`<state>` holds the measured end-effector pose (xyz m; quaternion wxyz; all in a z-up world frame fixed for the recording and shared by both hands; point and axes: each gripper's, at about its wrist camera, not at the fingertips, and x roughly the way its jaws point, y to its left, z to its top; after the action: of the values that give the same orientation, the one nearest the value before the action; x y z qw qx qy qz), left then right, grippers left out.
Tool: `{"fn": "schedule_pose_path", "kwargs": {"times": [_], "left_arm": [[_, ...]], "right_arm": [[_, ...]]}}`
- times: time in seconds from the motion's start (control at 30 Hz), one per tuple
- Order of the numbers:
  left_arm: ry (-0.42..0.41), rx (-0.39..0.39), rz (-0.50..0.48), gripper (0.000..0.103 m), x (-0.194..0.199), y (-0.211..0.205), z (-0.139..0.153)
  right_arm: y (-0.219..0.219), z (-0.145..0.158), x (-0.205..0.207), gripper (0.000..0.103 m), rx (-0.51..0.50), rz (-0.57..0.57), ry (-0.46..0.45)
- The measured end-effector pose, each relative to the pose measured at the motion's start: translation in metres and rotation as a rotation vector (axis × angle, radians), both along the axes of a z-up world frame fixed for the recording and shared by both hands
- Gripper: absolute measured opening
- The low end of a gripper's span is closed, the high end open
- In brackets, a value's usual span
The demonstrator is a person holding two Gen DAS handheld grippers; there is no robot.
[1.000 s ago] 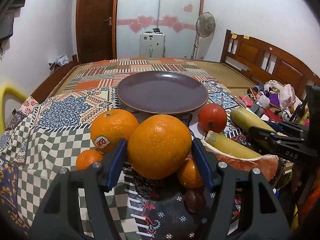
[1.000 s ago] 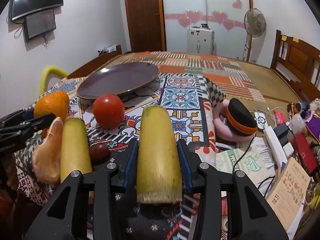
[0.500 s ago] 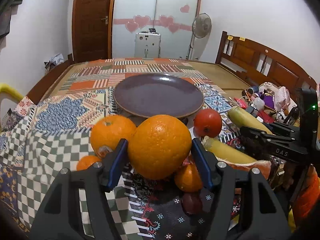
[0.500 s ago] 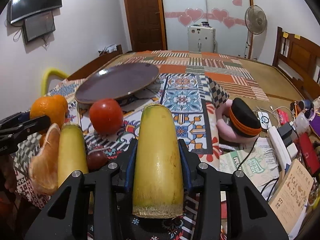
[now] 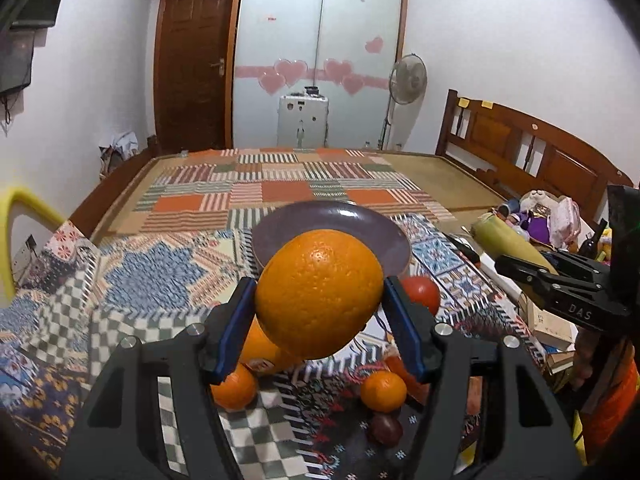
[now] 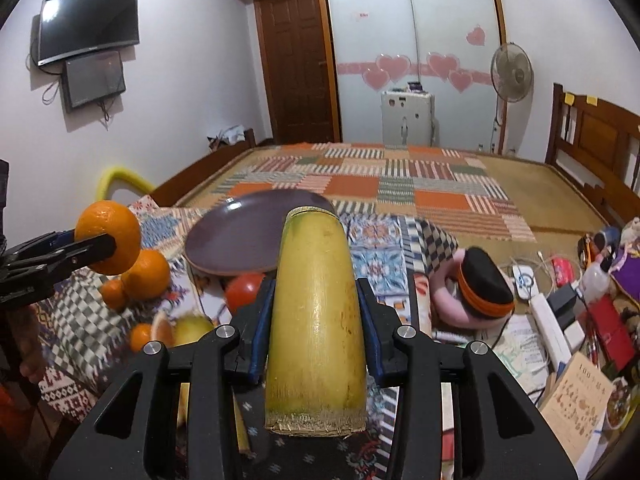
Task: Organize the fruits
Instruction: 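Lift the large orange with the left tool while the right tool lifts the bamboo shoot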
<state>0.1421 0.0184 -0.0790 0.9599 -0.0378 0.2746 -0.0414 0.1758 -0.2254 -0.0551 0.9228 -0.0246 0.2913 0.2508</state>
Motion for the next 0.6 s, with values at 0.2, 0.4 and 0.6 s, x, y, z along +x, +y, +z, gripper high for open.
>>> {"fn": "schedule_pose_path", "kwargs": {"times": [0.2,0.4,0.6], "left_arm": [[-0.036,0.031,0.008,0.064,0.007,0.005,0.019],[-0.057,0.053,0.01,0.064,0.018,0.006,0.031],[-0.06,0.069,0.002,0.064,0.037,0.007,0.034]], "right_arm": [[0.009,0.014,0.006,0.036,0.018,0.016,-0.043],[0.021,0.02,0.016,0.036,0.022,0.031,-0.066],[0.033,0.024,0.03,0.036,0.023,0.042,-0.081]]}}
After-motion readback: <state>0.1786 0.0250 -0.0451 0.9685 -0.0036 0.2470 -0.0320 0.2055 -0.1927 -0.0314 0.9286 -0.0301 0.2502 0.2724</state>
